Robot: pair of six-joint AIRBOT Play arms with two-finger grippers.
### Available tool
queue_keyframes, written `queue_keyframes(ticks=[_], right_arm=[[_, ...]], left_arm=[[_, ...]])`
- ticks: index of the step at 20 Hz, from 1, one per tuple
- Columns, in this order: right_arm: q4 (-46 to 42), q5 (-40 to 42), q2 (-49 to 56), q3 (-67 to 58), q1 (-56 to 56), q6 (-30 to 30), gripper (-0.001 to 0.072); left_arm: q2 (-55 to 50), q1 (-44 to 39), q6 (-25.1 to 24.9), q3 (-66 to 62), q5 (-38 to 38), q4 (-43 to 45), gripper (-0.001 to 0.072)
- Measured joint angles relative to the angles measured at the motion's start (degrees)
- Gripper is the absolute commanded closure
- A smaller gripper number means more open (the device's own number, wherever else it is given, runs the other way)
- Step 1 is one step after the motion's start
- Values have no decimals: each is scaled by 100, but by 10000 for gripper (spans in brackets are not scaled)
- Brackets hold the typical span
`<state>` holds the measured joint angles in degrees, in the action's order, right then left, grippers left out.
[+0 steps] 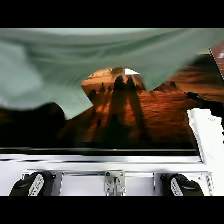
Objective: Fold the shirts.
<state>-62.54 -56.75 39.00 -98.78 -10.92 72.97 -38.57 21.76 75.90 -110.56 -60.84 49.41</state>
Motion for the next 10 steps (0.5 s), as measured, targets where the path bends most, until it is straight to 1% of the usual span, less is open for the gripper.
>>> queue_keyframes(ticks=[2, 4, 7, 10], right_arm=[[-396, -258, -295, -33, 0, 203, 648], [-778, -588, -490, -57, 0, 428, 647], [-1113, -1357, -468, -63, 0, 603, 647], [-1287, -2256, -138, 63, 7, 693, 647]], left_arm=[[245, 0, 297, -68, -205, 540, 674], [398, 0, 466, -101, -527, 804, 673], [494, 0, 595, 48, -1134, 1071, 673], [529, -2, 595, 640, -1635, 1165, 673]])
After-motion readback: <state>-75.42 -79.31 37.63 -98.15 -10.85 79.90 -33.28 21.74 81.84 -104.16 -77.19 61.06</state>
